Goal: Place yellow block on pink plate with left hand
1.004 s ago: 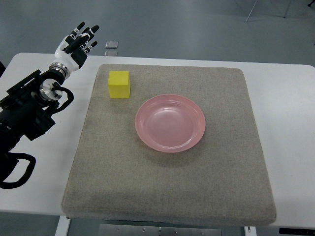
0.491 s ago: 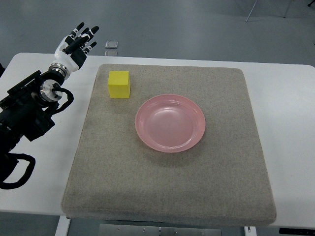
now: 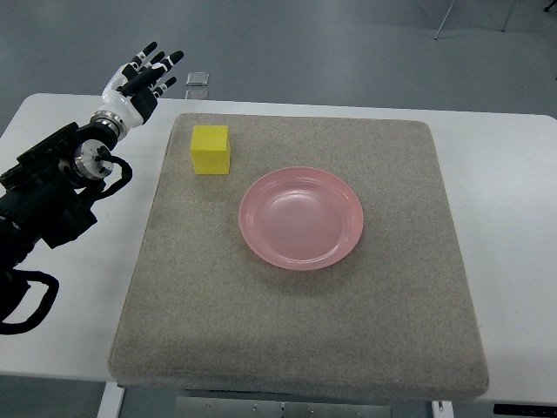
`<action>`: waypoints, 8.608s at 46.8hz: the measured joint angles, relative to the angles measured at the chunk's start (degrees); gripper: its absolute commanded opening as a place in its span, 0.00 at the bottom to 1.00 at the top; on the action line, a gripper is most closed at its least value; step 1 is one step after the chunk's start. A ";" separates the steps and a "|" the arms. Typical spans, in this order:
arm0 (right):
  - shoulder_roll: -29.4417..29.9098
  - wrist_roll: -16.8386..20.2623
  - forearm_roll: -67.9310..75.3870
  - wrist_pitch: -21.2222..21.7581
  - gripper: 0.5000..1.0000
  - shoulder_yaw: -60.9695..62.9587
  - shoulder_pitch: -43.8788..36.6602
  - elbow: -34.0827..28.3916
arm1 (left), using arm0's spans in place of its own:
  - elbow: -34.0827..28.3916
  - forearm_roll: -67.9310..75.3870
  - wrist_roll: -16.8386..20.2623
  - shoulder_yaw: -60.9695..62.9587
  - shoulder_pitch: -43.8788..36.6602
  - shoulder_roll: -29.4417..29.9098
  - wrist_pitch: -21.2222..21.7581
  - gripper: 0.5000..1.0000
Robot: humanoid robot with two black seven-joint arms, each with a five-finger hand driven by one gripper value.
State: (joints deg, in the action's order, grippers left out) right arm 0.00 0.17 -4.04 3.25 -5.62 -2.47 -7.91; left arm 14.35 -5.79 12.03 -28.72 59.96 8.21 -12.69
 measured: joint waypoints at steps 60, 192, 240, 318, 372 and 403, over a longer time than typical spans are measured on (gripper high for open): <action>0.00 0.01 0.00 0.00 0.85 0.00 0.01 0.00 | 28.63 39.50 -3.74 45.60 21.36 15.28 3.95 0.96; 0.00 0.01 0.00 0.00 0.85 0.00 0.01 0.00 | 24.08 56.23 1.12 46.30 18.44 12.00 4.34 0.17; 0.00 0.01 0.00 0.00 0.85 0.00 0.01 0.00 | 55.87 60.66 2.49 43.02 23.30 17.02 9.23 0.28; 0.00 0.01 0.00 0.00 0.85 0.00 0.01 0.00 | 49.10 64.50 2.58 44.44 18.26 11.72 9.79 0.99; 0.00 0.01 0.00 0.00 0.85 0.00 0.00 0.00 | 13.44 59.70 2.56 42.40 12.70 10.30 16.91 0.98; 0.00 0.00 0.00 0.00 0.85 0.00 0.00 0.00 | -2.93 29.10 1.59 42.39 7.20 4.35 21.37 0.99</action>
State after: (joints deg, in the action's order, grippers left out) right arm 0.00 0.17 -4.04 3.25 -5.62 -2.46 -7.91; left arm 11.43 23.31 13.62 13.67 67.16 12.56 8.68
